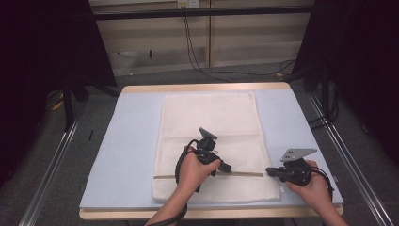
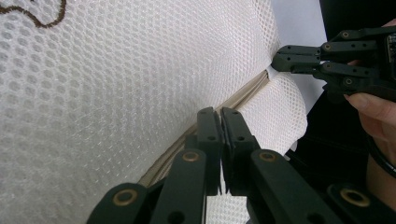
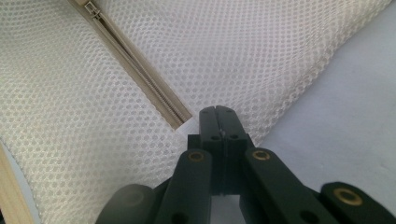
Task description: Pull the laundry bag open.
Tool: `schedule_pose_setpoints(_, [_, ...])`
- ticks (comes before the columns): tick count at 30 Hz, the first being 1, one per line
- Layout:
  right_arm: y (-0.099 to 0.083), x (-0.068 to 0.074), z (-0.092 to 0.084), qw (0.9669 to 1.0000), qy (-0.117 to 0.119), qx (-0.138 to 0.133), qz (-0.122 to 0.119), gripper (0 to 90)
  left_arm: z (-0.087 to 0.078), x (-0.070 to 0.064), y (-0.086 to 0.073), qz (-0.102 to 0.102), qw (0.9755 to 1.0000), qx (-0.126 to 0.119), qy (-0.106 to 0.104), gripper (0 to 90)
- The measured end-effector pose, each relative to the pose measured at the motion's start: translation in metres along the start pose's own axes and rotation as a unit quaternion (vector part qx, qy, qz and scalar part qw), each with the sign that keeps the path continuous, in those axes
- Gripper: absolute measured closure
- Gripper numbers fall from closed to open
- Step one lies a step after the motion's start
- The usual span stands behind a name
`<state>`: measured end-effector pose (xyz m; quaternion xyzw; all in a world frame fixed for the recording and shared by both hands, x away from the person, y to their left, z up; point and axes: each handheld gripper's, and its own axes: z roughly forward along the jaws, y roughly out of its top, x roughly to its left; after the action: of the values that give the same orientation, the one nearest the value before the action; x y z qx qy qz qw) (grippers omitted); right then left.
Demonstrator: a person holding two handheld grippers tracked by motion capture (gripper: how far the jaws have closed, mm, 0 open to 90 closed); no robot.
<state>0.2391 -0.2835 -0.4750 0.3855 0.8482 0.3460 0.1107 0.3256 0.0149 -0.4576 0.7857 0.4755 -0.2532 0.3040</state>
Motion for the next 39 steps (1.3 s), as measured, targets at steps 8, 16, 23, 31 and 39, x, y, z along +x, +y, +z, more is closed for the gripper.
schedule_pose_setpoints(8, [0.000,0.000,0.000,1.0000,0.000,0.000,-0.001,90.0,-0.002,0.002,-0.001,-0.001,1.0000,0.000,0.000,87.3])
schedule_pose_setpoints(16, [0.000,0.000,0.000,1.0000,0.001,0.000,0.000,90.0,-0.009,0.006,-0.003,-0.004,1.0000,-0.003,0.007,87.3])
schedule_pose_setpoints(23, [0.000,-0.001,0.000,1.0000,0.005,0.001,-0.001,90.0,-0.011,0.008,-0.006,-0.003,1.0000,-0.002,-0.001,87.3])
schedule_pose_setpoints(31, [0.000,-0.001,0.000,1.0000,0.006,-0.001,0.003,90.0,-0.019,0.014,-0.009,-0.010,0.9999,-0.005,0.000,87.3])
schedule_pose_setpoints(39, [0.000,-0.001,0.000,1.0000,0.004,0.001,-0.002,90.0,-0.020,0.013,-0.009,-0.008,1.0000,-0.004,-0.002,87.3])
